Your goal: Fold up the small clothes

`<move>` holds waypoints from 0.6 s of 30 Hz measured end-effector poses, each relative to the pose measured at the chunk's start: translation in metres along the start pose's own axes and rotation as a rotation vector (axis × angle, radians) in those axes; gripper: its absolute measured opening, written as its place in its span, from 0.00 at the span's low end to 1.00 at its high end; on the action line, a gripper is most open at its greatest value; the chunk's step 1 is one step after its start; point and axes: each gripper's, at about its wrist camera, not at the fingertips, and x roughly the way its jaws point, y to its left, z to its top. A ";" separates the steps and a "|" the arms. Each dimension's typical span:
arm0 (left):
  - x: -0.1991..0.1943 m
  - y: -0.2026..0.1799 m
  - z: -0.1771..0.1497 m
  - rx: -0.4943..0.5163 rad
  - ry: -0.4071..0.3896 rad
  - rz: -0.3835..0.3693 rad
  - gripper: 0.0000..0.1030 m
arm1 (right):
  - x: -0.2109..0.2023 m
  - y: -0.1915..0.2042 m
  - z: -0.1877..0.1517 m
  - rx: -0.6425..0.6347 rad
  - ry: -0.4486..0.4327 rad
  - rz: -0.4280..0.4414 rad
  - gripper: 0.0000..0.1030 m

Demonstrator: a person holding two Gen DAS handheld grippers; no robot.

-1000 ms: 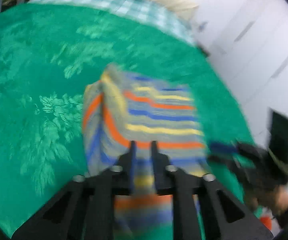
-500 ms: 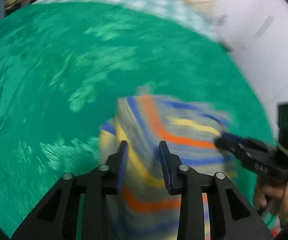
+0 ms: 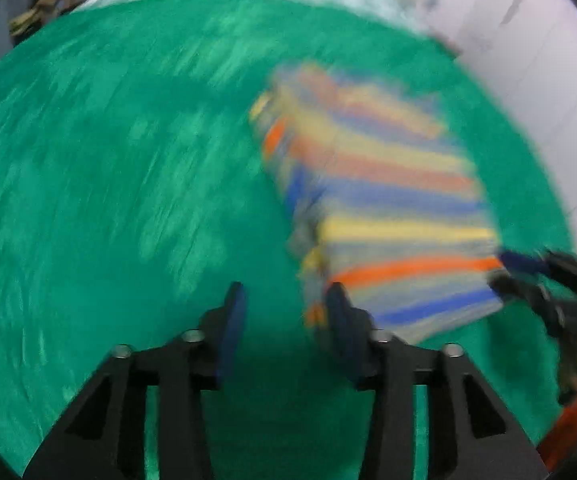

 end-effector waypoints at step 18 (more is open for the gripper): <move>-0.089 -0.023 -0.127 -0.145 -0.093 -0.018 0.86 | -0.096 0.027 -0.128 0.267 -0.145 -0.180 0.73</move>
